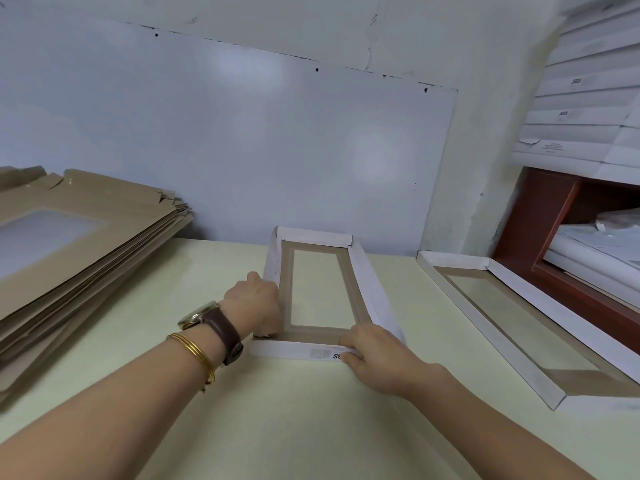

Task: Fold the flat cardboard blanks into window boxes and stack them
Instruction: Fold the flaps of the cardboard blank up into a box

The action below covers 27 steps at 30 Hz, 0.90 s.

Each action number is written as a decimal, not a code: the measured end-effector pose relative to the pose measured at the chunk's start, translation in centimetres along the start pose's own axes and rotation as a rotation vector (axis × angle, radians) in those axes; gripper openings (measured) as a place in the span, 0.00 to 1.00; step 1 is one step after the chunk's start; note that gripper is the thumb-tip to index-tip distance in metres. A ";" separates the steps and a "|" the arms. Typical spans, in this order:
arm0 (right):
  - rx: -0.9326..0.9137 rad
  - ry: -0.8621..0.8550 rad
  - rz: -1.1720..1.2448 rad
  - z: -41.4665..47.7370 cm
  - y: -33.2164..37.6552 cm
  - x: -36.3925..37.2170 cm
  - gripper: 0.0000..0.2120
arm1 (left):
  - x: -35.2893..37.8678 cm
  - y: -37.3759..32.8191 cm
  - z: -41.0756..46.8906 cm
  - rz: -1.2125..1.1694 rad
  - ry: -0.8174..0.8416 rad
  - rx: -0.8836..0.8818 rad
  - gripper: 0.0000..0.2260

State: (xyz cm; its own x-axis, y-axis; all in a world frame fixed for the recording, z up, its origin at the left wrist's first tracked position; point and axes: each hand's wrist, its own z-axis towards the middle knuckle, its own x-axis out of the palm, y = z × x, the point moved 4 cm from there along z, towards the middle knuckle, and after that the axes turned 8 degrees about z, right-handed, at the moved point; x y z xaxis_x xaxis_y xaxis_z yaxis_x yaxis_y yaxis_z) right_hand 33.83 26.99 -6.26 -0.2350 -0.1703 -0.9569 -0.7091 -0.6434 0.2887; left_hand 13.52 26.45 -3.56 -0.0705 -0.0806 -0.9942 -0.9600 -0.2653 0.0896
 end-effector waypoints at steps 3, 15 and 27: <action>0.004 -0.006 -0.008 -0.2 0.2 0.0 0.16 | 0.9 -0.4 0.1 -0.039 0.043 0.010 0.08; -0.081 0.040 0.044 1.8 5.0 2.1 0.06 | 1.1 -0.4 0.7 -0.161 0.075 -0.015 0.04; -0.085 0.089 0.073 3.1 6.1 3.2 0.19 | 1.0 -0.6 1.0 -0.118 0.079 -0.051 0.07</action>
State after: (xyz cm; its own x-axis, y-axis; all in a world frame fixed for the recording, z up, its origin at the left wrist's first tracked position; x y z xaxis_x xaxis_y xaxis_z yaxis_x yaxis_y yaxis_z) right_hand 26.72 24.81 -7.46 -0.2216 -0.2824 -0.9334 -0.6320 -0.6873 0.3580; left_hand 13.76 27.50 -4.63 0.0652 -0.1207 -0.9905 -0.9453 -0.3253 -0.0225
